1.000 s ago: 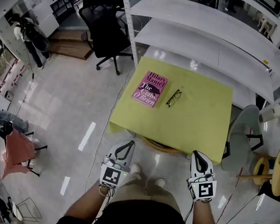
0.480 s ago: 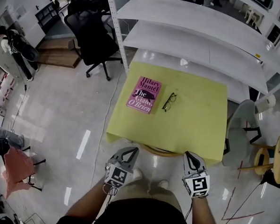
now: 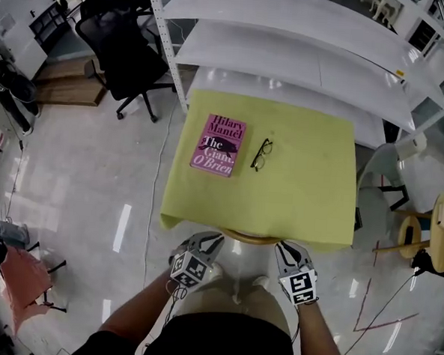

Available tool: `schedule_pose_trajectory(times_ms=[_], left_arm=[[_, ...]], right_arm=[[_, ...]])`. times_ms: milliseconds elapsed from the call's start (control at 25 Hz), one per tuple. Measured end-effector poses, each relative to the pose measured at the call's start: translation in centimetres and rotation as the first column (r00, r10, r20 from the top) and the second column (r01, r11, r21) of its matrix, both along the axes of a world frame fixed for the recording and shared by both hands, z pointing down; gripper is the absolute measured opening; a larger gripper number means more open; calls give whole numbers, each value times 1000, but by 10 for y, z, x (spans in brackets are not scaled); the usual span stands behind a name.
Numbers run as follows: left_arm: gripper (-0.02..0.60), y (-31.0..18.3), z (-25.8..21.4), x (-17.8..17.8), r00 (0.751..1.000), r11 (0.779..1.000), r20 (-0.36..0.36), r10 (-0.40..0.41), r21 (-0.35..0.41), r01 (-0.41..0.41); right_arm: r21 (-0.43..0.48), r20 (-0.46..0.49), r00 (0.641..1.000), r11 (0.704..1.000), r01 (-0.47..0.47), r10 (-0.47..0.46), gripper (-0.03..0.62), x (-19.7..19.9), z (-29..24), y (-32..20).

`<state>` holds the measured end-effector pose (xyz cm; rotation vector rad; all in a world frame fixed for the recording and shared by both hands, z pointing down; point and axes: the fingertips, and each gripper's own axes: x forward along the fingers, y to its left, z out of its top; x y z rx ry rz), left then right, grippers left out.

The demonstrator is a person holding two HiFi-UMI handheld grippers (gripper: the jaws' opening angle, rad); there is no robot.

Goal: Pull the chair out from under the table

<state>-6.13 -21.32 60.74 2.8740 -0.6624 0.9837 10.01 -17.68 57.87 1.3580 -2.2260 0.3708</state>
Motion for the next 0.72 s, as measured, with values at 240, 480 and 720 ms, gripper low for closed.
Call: schedule_pose_trajectory(times_ms=[240,480,720], left_arm=[[70,2,46,15,993,996,78,86,-38,-83],[87,11,91,25,980,990,154,128,-81,-116],[95,17,141,40,950,983,254,181,-73,-168]], right_arm=[[-128,-8,997,989,76,-78,97,-8,56,7],[-236,-70,975,953,191,-213,114,-12,107,10],[-327,-131,936,905,271,-327,126,-29,157,12]])
